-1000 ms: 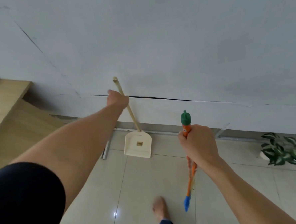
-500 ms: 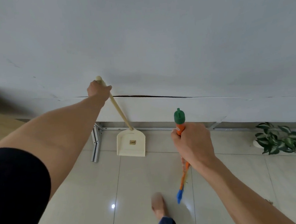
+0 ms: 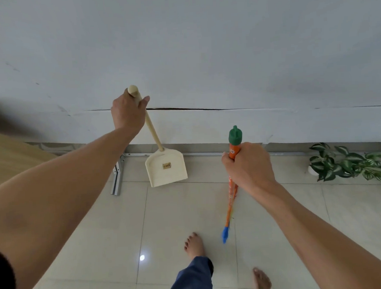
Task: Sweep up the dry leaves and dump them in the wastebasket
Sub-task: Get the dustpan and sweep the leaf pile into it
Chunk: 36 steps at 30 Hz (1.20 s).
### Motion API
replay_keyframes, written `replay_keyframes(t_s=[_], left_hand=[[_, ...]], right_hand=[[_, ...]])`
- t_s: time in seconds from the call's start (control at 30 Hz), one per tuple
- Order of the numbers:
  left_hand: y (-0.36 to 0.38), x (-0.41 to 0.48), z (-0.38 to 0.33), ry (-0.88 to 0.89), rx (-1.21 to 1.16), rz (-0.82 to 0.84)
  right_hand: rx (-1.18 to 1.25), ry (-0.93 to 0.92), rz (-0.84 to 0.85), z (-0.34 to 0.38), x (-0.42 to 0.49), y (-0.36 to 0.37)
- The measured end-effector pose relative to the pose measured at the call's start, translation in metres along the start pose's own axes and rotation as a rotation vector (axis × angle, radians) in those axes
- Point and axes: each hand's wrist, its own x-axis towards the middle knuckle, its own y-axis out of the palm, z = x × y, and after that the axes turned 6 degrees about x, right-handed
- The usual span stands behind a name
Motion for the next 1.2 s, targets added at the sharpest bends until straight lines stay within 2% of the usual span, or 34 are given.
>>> replay_keyframes(t_s=[0.2,0.47,0.8,1.2], left_hand=[[-0.039,-0.090,-0.055,0.123,0.020,-0.096],[-0.061,-0.264,-0.136,0.100,-0.023,-0.203],[-0.057,-0.468,-0.212,-0.011,-0.062,-0.152],[-0.045,-0.665,-0.259,0.024,-0.148,-0.112]], right_hand=[[-0.010,0.001,0.007,-0.075,-0.054,-0.038],[0.048,-0.004,-0.013,-0.205,-0.145,-0.110],[0.195,0.064,-0.140,-0.335,-0.271,-0.153],[0.227,-0.003,-0.270,-0.446,-0.439,-0.190]])
